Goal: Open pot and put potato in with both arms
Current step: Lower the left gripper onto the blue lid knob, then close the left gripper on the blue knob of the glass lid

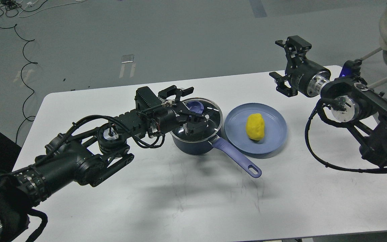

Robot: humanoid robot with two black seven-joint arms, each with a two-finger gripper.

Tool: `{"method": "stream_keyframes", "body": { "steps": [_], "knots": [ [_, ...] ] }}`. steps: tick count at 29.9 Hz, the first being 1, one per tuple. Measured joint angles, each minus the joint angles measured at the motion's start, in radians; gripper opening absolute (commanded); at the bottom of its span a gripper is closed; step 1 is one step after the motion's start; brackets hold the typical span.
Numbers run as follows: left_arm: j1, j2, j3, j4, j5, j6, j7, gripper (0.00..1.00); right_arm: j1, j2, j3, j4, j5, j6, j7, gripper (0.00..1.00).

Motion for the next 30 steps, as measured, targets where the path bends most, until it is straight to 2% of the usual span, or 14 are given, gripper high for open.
{"method": "stream_keyframes", "body": {
  "steps": [23,30],
  "knots": [
    [0.027,-0.014,0.003,0.045,-0.05,0.006,0.001,0.98,-0.005,-0.013,0.0,0.001,0.0,-0.001,0.001,1.0],
    [0.028,-0.014,0.003,0.05,-0.052,0.006,0.0,0.92,-0.006,-0.02,0.0,0.001,0.0,-0.001,0.001,1.0]
  ]
}}
